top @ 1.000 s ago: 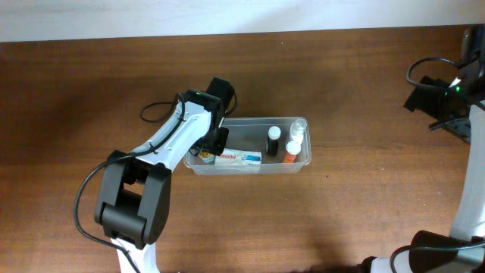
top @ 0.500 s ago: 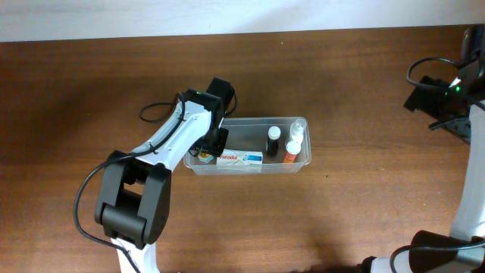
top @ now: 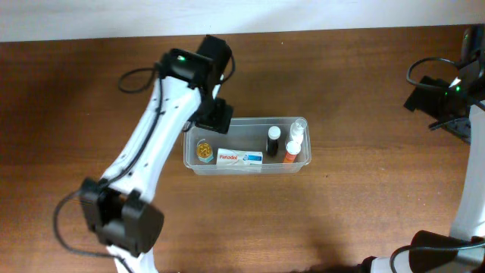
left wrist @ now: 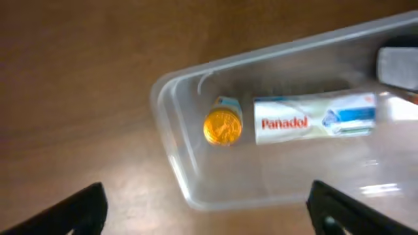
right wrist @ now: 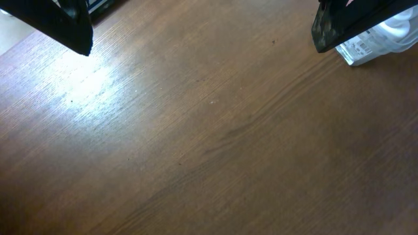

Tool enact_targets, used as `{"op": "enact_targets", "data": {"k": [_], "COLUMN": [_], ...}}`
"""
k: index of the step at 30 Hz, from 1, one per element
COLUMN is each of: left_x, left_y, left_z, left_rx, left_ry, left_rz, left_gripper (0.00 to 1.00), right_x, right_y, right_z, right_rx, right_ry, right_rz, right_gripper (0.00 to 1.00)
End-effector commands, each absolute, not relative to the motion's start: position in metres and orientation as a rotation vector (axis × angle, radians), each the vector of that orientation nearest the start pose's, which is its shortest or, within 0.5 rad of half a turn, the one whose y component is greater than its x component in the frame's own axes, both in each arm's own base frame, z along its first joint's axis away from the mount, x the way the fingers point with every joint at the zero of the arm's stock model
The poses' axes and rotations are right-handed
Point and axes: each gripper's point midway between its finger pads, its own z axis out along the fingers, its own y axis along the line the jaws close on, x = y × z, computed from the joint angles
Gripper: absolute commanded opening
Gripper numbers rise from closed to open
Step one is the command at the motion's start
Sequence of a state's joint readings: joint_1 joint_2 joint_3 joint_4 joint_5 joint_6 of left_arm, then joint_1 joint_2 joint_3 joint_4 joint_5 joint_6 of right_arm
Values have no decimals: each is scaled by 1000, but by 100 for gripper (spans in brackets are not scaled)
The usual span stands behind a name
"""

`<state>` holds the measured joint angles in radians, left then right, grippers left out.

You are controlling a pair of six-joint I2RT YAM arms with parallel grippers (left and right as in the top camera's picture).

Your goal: Pack container

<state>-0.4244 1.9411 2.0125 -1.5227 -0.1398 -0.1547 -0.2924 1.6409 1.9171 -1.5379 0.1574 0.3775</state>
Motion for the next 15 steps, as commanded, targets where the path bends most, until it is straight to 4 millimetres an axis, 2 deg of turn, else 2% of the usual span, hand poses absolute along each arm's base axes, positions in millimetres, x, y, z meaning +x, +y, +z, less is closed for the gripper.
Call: {"op": "enact_targets", "data": {"k": [1,4,6,8,11,13,15], "left_x": [335,301,288,277,275,269,263], "left_y": [-125,-125,-143,-151,-139,-140,-137], "left_z": [247,264,277,286,295,299,302], "left_rx": [343,362,380,394,390,483,496], "left_ry": [2879,2921,2902,2891,2847,2818,2808], "left_rz": [107,0,-201,-308,-237,-250,-249], "left_gripper": [99,99,99,99,99,99,99], "right_x": [309,309,309,309,309,309,309], "right_y": [-125,-125,-125,-125,-125,-125,-125], "right_z": [277,277,277,277,277,277,277], "right_rx": [956,956,956,956,956,956,956], "right_ry": [2623,2622,2623,2622,2623,2622,2623], "right_rz": [-222,-222,-222,-222,-222,-222,-222], "right_gripper": [98,98,98,98,98,99,98]}}
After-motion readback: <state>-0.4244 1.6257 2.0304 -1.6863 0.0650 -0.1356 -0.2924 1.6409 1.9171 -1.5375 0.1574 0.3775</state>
